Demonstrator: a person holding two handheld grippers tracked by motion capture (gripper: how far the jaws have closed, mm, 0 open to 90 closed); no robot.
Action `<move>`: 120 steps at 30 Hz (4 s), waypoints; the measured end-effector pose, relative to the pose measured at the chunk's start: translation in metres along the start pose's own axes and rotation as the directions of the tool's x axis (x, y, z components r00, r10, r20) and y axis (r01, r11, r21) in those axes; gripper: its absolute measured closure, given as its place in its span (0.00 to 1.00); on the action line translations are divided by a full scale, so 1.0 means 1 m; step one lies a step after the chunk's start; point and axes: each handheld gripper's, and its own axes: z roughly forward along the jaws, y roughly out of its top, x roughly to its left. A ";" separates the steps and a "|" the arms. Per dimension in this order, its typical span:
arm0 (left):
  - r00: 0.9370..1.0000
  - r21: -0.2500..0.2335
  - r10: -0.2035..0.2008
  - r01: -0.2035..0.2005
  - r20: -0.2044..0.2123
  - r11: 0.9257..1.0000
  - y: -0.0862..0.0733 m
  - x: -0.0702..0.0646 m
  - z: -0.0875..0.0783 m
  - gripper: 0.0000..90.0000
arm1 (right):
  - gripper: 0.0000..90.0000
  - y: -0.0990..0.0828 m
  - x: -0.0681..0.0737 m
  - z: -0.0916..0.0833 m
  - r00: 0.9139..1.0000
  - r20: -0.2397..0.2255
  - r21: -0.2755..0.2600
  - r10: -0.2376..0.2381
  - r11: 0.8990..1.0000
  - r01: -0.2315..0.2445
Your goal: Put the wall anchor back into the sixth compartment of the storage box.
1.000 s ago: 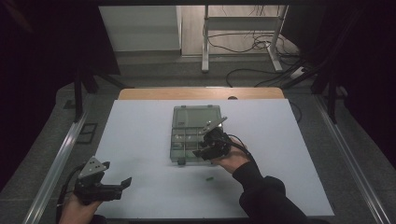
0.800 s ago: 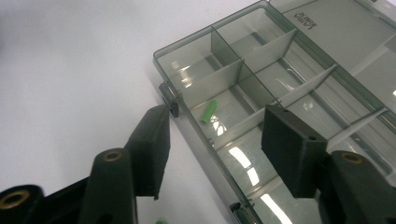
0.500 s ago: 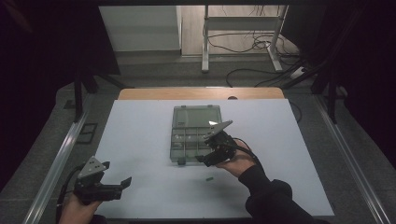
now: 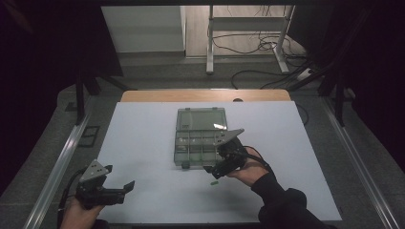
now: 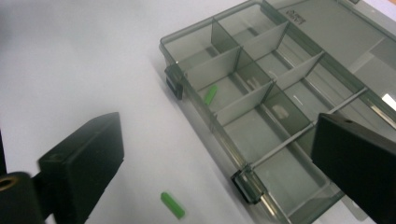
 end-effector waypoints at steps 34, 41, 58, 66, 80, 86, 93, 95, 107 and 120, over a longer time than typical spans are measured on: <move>1.000 -0.002 0.000 0.000 0.000 1.000 0.000 0.000 0.000 0.05 | 0.54 -0.035 0.011 0.024 0.997 -0.072 0.219 -0.021 0.975 0.036; 1.000 -0.002 0.001 -0.001 0.000 1.000 0.000 0.000 0.000 0.05 | 0.72 -0.038 0.011 0.036 0.992 -0.116 0.259 -0.058 0.962 0.087; 1.000 -0.001 0.006 -0.006 -0.001 1.000 0.000 -0.001 0.000 0.05 | 0.93 -0.040 0.018 0.047 0.984 -0.132 0.305 -0.124 0.939 0.159; 1.000 0.001 0.007 -0.007 -0.002 1.000 0.000 -0.001 0.000 0.05 | 0.93 -0.033 0.014 0.034 0.987 -0.123 0.240 -0.105 0.962 0.132; 1.000 0.002 0.007 -0.007 -0.001 1.000 0.000 0.000 0.000 0.05 | 0.93 -0.019 0.008 0.015 0.995 -0.081 0.140 -0.058 0.988 0.069; 1.000 0.003 0.006 -0.006 -0.001 1.000 0.000 0.000 0.000 0.05 | 0.93 -0.015 0.004 0.012 0.996 -0.078 0.116 -0.049 0.992 0.058; 1.000 0.005 0.005 -0.005 -0.002 1.000 0.000 0.000 0.001 0.05 | 0.93 -0.004 -0.002 0.010 0.998 -0.067 0.086 -0.014 0.996 0.020; 1.000 0.005 0.005 -0.005 -0.003 1.000 0.000 0.000 0.001 0.05 | 0.93 -0.002 -0.002 0.010 0.998 -0.067 0.082 -0.011 0.997 0.016; 1.000 0.005 0.000 0.000 0.000 1.000 0.000 0.000 0.001 0.05 | 0.92 0.011 -0.010 0.013 0.999 -0.049 0.048 0.018 0.999 -0.015; 1.000 0.005 -0.002 0.002 0.002 1.000 0.000 0.001 0.001 0.05 | 0.92 0.025 -0.016 0.034 0.999 -0.033 0.040 0.036 0.999 -0.034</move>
